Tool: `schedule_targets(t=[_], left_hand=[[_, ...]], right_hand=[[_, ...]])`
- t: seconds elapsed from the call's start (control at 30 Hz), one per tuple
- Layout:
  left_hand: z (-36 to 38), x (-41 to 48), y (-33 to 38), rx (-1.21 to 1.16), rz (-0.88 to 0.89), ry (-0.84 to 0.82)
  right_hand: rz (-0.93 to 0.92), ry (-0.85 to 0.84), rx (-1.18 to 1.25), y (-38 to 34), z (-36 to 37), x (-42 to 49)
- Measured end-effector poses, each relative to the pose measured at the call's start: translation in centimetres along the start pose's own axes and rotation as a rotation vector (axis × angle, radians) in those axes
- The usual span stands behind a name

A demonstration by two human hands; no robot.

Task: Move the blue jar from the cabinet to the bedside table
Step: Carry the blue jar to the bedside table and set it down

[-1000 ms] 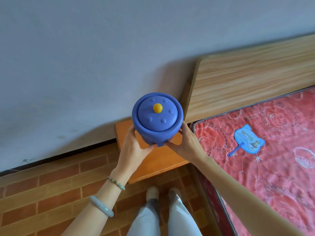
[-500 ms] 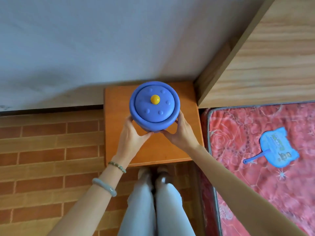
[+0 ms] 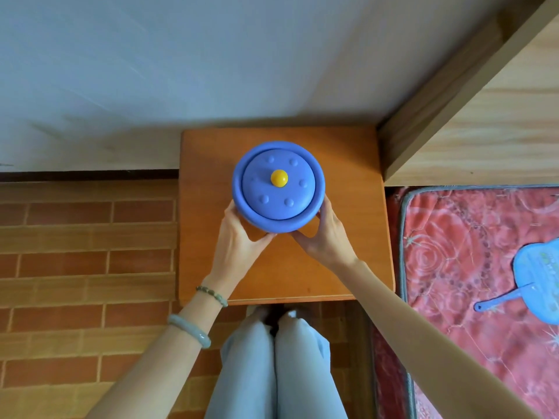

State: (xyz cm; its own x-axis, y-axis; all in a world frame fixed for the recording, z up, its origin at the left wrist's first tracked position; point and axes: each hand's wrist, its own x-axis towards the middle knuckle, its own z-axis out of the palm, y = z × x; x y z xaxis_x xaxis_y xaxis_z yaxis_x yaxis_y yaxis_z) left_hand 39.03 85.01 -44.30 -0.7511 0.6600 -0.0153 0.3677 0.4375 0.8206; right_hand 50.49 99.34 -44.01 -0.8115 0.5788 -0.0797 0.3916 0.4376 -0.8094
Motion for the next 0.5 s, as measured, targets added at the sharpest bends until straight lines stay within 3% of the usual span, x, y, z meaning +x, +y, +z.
schedule_targets(t=[0.5], left_hand=[[1.1,-1.6,-1.0,0.043,-0.049,-0.032]], right_hand=[[0.026,-0.086,-0.049,2.4,-0.2,-1.2]])
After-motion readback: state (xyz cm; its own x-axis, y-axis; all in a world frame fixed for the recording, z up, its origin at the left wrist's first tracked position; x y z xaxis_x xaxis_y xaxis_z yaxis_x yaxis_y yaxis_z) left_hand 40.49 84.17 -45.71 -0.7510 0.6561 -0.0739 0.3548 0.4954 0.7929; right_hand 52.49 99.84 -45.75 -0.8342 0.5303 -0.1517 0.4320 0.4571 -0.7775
